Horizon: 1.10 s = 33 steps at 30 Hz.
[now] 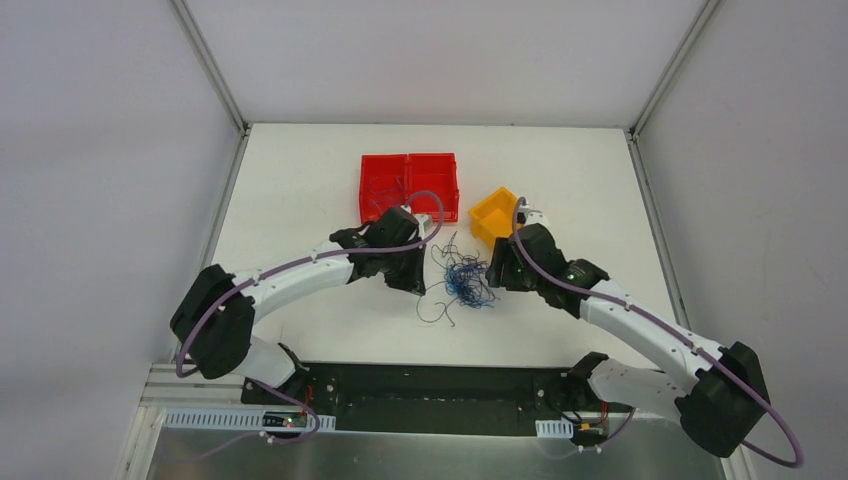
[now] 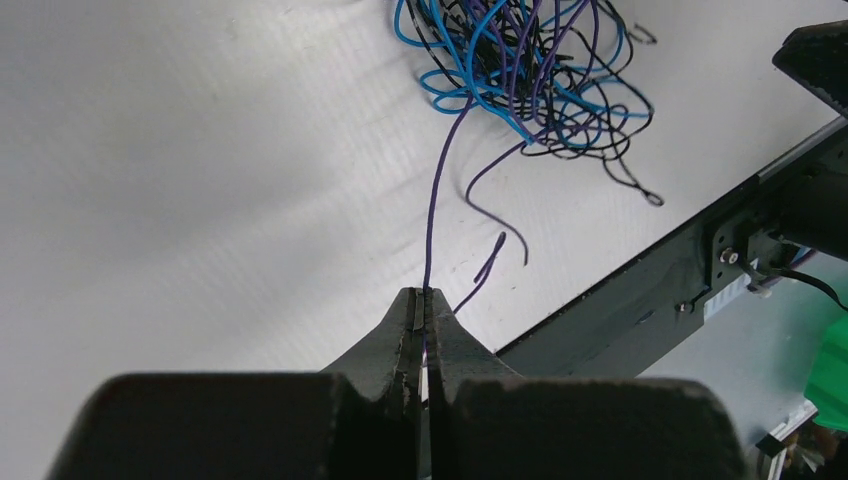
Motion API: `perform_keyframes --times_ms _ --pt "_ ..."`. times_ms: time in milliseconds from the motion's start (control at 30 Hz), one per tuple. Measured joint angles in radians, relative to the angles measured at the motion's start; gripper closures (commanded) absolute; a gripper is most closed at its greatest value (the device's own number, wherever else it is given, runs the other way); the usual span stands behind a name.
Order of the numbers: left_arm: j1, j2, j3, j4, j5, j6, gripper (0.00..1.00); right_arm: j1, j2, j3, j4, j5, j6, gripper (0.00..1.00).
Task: Untangle the cables
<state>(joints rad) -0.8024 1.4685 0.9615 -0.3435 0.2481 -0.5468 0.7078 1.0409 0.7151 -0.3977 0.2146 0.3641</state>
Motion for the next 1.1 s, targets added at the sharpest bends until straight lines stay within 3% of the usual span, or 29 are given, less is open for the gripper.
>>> perform_keyframes --times_ms 233,600,1100 --pt "0.031 -0.068 -0.054 -0.031 -0.025 0.021 1.0 -0.003 0.145 0.051 0.027 -0.179 -0.029 0.41" --pt "0.052 -0.129 -0.092 -0.053 -0.048 0.04 1.0 0.003 0.306 0.154 0.048 -0.309 -0.041 0.43" --pt "0.058 -0.131 -0.095 -0.058 -0.053 0.041 1.0 0.134 0.505 0.256 0.059 -0.185 -0.013 0.48"
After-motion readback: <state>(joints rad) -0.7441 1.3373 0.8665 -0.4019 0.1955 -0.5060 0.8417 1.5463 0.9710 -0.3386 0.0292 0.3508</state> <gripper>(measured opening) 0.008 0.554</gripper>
